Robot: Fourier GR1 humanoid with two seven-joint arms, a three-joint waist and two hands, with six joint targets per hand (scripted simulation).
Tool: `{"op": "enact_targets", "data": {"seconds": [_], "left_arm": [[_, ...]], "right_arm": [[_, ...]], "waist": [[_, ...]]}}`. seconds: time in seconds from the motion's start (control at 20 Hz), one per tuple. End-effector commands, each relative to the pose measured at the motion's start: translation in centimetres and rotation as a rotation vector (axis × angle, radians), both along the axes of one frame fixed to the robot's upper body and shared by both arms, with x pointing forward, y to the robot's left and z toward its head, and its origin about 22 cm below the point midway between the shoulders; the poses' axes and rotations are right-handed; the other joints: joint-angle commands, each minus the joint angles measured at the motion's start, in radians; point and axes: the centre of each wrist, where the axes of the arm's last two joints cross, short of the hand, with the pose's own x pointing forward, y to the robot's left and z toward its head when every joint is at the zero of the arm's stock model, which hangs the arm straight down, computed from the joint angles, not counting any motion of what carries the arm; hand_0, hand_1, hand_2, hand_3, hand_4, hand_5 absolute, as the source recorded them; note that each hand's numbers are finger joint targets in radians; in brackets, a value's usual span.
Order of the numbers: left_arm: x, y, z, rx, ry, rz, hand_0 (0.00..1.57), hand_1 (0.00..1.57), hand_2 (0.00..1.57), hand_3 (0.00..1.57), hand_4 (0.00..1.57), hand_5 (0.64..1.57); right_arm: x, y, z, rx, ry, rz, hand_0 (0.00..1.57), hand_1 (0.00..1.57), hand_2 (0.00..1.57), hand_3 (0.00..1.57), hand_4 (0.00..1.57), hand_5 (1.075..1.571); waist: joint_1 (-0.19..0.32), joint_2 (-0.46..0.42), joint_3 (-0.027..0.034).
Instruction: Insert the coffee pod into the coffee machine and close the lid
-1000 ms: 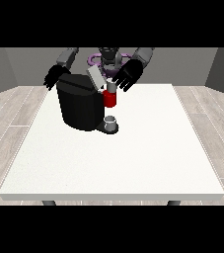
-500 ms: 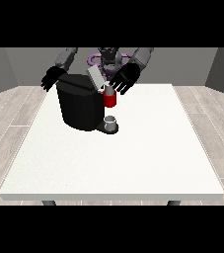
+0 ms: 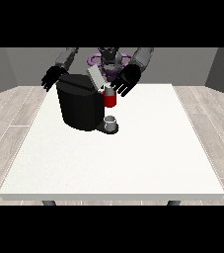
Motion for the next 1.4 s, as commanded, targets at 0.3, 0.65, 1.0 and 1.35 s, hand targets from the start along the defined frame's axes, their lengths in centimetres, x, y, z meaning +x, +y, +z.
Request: {"op": "enact_targets", "data": {"seconds": [0.3, 0.65, 1.0, 1.35], "left_arm": [[0.2, -2.8, -0.5, 0.015, 0.024, -0.053, 1.21, 1.21, 1.24, 1.12, 0.46, 1.571], [0.0, -0.7, -2.3, 0.05, 0.025, -0.002, 1.11, 1.11, 1.15, 0.98, 0.41, 1.571], [0.0, -1.5, -1.7, 0.058, -0.019, -0.026, 1.07, 1.07, 1.12, 0.97, 0.36, 1.571], [-0.3, -0.8, -3.4, 0.188, -0.005, -0.077, 0.0, 0.0, 0.0, 0.0, 0.0, 1.571]], "right_arm": [[0.6, -1.5, -1.0, 0.013, 0.026, -0.046, 0.0, 0.0, 0.0, 0.0, 0.36, 1.571], [-1.3, 0.2, -1.6, -0.008, 0.029, 0.001, 0.0, 0.0, 0.0, 0.0, 0.44, 1.571], [1.2, -0.8, 1.6, 0.011, -0.023, -0.034, 0.0, 0.0, 0.0, 0.0, 0.42, 1.571], [0.1, 1.9, 0.4, 0.034, -0.016, -0.049, 0.0, 0.0, 0.0, 0.0, 0.42, 1.571]], "waist": [[0.032, 0.004, 0.0003], [-0.004, -0.031, -0.0001], [0.039, 0.016, 0.0], [0.036, 0.021, -0.0004]]}}
